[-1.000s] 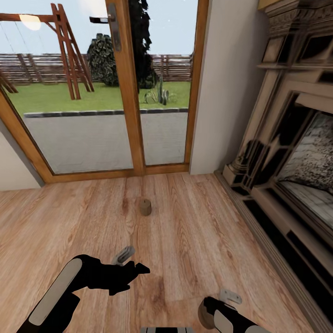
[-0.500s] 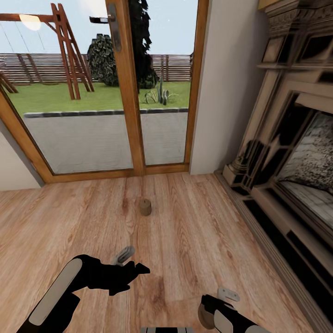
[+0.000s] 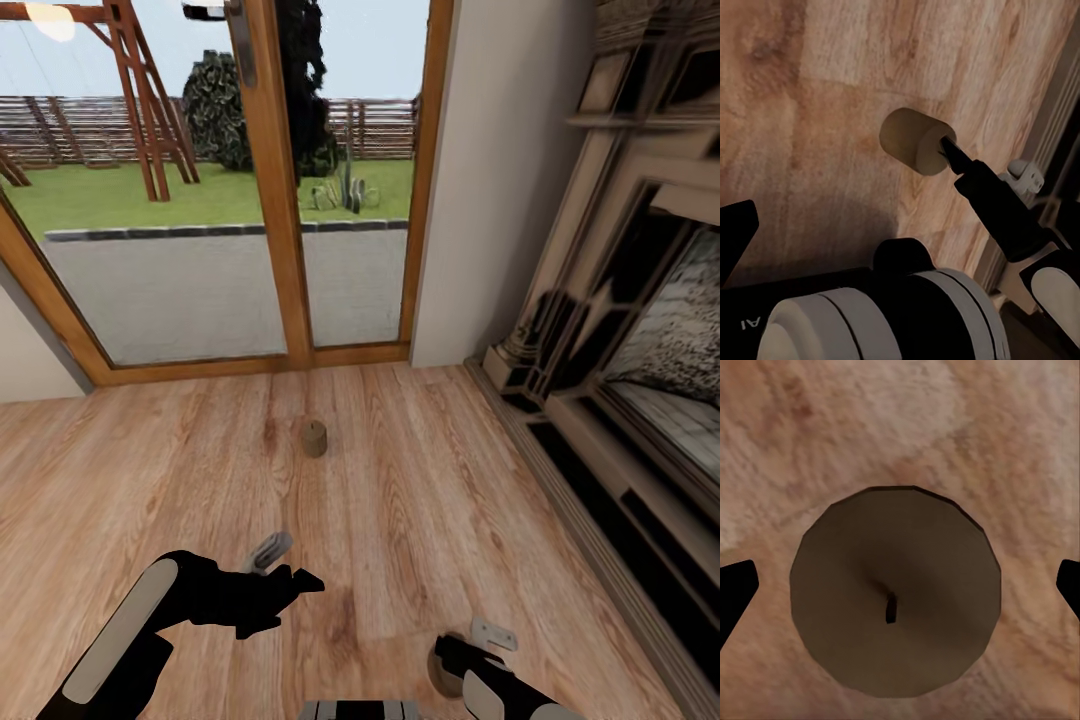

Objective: Place each of the two pumpkins and all three candles from the living room inside a cabinet in the living room (use any cabinet), then make sure every cabinet is closed, and position the cauldron so it is next to a table in the living room.

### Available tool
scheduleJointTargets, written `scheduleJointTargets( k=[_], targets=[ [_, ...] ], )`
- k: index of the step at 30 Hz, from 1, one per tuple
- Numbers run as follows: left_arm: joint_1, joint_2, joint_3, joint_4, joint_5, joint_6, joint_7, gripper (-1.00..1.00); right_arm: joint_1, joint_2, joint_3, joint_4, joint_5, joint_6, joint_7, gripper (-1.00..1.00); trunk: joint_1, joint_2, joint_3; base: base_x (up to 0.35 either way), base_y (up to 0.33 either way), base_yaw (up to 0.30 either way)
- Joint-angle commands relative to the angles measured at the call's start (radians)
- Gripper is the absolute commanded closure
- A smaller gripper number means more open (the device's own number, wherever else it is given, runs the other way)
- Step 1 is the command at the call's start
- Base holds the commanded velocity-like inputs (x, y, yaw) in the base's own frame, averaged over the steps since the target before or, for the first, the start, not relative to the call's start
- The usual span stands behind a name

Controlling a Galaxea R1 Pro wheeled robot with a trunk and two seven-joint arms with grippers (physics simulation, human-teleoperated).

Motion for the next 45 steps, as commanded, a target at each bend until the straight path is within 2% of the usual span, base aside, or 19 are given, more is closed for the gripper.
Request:
scheduleJointTargets(
  k=[1, 10, 16, 20, 29, 45],
  targets=[
    [-0.001, 0.001, -0.001, -0.001, 0.010, -0.001, 0.010, -1.00, 0.000, 0.000, 0.009, 0.000, -0.010, -0.004, -0.004, -1.00, 0.000, -0.001, -0.005, 0.000, 0.000, 0.000],
    [-0.001, 0.001, -0.001, -0.001, 0.010, -0.001, 0.010, -1.00, 0.000, 0.001, 0.010, -0.001, -0.010, -0.009, 0.000, -1.00, 0.000, -0.001, -0.005, 0.000, 0.000, 0.000],
    [-0.001, 0.002, -0.001, -0.001, 0.010, -0.001, 0.010, -1.00, 0.000, 0.000, 0.010, 0.001, -0.009, -0.009, 0.049, -1.00, 0.000, -0.001, -0.005, 0.000, 0.000, 0.000],
    [-0.001, 0.002, -0.001, -0.001, 0.010, -0.001, 0.010, -1.00, -0.001, 0.000, 0.009, 0.001, -0.008, -0.009, 0.057, -1.00, 0.000, -0.001, -0.005, 0.000, 0.000, 0.000],
    [-0.001, 0.002, -0.001, -0.002, 0.010, -0.001, 0.010, -1.00, 0.000, -0.001, 0.009, 0.001, -0.010, -0.011, 0.059, -1.00, 0.004, -0.003, -0.040, 0.000, 0.000, 0.000],
    [-0.001, 0.002, -0.001, -0.002, 0.010, -0.001, 0.010, -1.00, 0.000, 0.000, 0.008, 0.002, -0.011, -0.027, 0.058, -1.00, 0.004, -0.003, -0.040, 0.000, 0.000, 0.000]
  ],
)
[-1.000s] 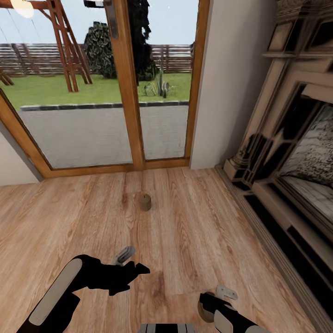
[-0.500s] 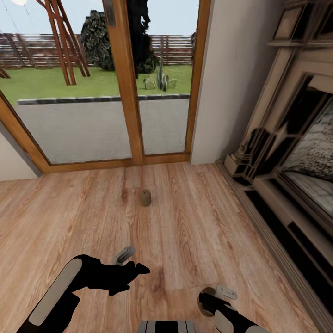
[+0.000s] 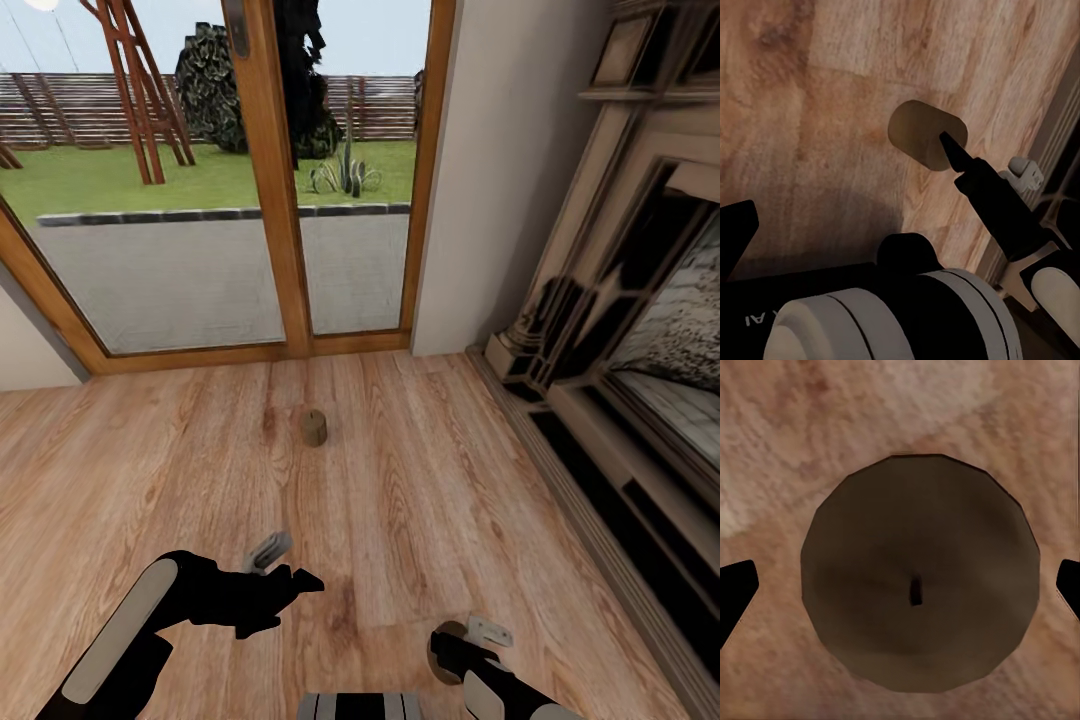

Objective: Place each of the two pumpkins and all three candles from the living room inside a cabinet in the living room (use any cabinet), then make sure every cabinet is closed, and position the cauldron so it is next to a table in the living room.

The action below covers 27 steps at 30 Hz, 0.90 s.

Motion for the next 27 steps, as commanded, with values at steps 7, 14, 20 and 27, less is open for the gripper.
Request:
scheduleJointTargets(
  k=[7, 14, 20, 27],
  targets=[
    [-0.001, 0.001, -0.001, -0.001, 0.010, 0.000, 0.010, -1.00, 0.000, 0.001, 0.008, 0.009, -0.013, -0.031, -0.010, -1.00, 0.002, -0.001, -0.016, 0.000, 0.000, 0.000],
    [-0.001, 0.001, -0.001, -0.001, 0.010, 0.000, 0.010, -1.00, 0.000, 0.001, 0.008, 0.020, -0.013, -0.033, -0.011, -1.00, 0.002, -0.001, -0.016, 0.000, 0.000, 0.000],
    [-0.001, 0.001, -0.001, -0.001, 0.010, 0.000, 0.010, -1.00, 0.000, 0.001, 0.008, 0.020, -0.013, -0.033, -0.011, -1.00, 0.004, -0.002, -0.036, 0.000, 0.000, 0.000],
    [-0.001, 0.001, -0.001, 0.001, 0.010, 0.000, 0.010, -1.00, 0.000, 0.001, 0.008, 0.020, -0.013, -0.033, -0.011, -1.00, 0.004, -0.002, -0.036, 0.000, 0.000, 0.000]
  ],
)
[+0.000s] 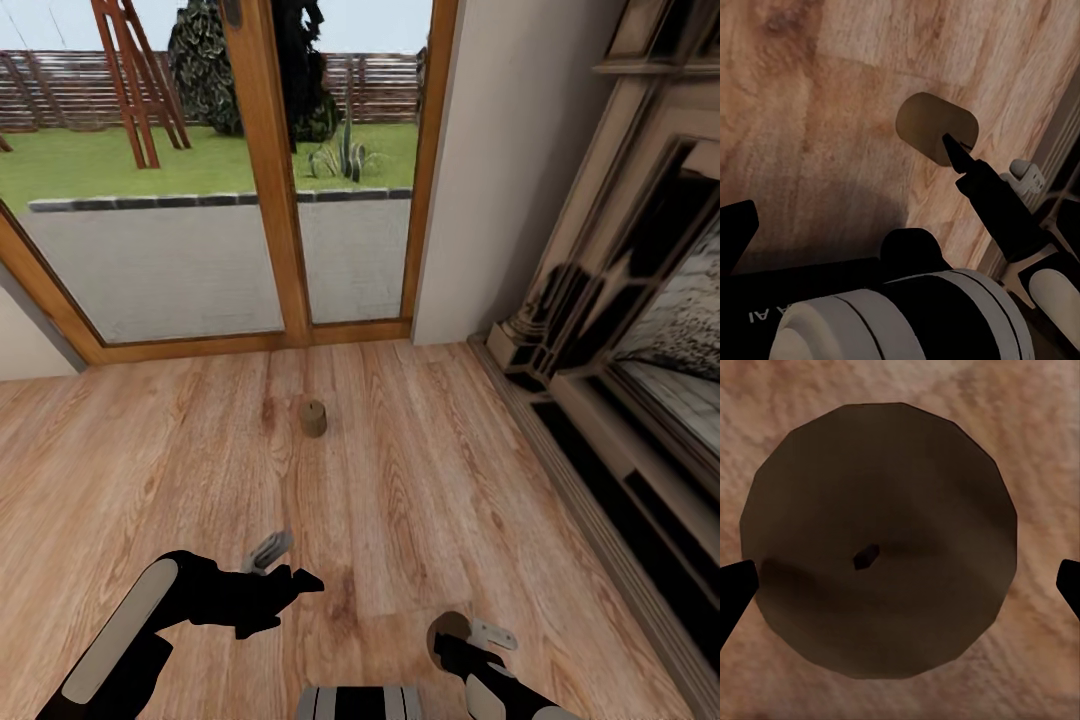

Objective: Place each of the two pumpkins and all three candles from the living room inside a cabinet in the living room (use any cabinet), then make sure every cabinet is closed, and position the cauldron so it is next to a table in the living room.

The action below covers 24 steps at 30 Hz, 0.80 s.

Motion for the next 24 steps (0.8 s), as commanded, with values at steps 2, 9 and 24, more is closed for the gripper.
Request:
scheduleJointTargets(
  k=[2, 9, 24],
  targets=[
    [-0.001, 0.001, -0.001, -0.001, 0.010, 0.000, 0.010, -1.00, 0.000, 0.000, 0.009, 0.000, -0.009, -0.003, -0.004, -1.00, 0.000, 0.000, -0.001, 0.000, 0.000, 0.000],
    [-0.001, 0.001, -0.001, -0.001, 0.010, 0.000, 0.010, -1.00, 0.000, 0.000, 0.009, 0.000, -0.009, -0.003, -0.004, -1.00, 0.000, 0.000, -0.001, 0.030, 0.000, 0.000],
    [-0.001, 0.001, 0.000, -0.001, 0.010, 0.000, 0.010, -1.00, 0.000, 0.000, 0.009, 0.000, -0.009, -0.003, -0.004, -1.00, 0.000, 0.000, -0.001, 0.042, 0.019, 0.000]
  ],
)
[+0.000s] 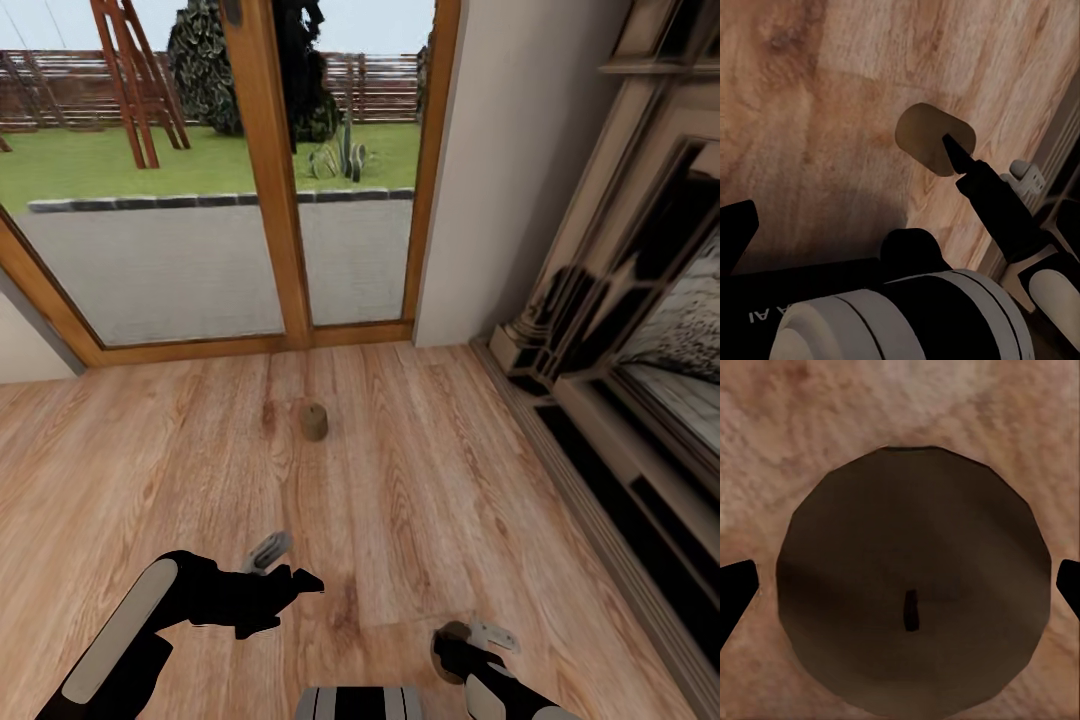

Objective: Place each of the two pumpkins and all three candles from the living room inside a cabinet in the living room (use any cabinet), then make sure every cabinet is closed, and position the cauldron so it is next to a table in the living room.

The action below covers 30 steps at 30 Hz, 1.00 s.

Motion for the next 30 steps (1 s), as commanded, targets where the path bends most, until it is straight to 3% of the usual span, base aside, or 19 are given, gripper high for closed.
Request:
scheduleJointTargets(
  k=[1, 30],
  targets=[
    [-0.001, 0.001, -0.001, 0.000, 0.010, -0.001, 0.010, -1.00, 0.000, 0.000, 0.009, 0.000, -0.009, -0.003, -0.004, -1.00, 0.000, 0.000, -0.001, 0.163, 0.117, 0.000],
    [-0.001, -0.001, -0.002, 0.000, 0.010, -0.001, 0.010, -1.00, 0.000, 0.000, 0.009, 0.000, -0.007, -0.003, -0.004, -1.00, 0.000, 0.000, -0.001, 0.011, 0.008, 0.000]
  ],
)
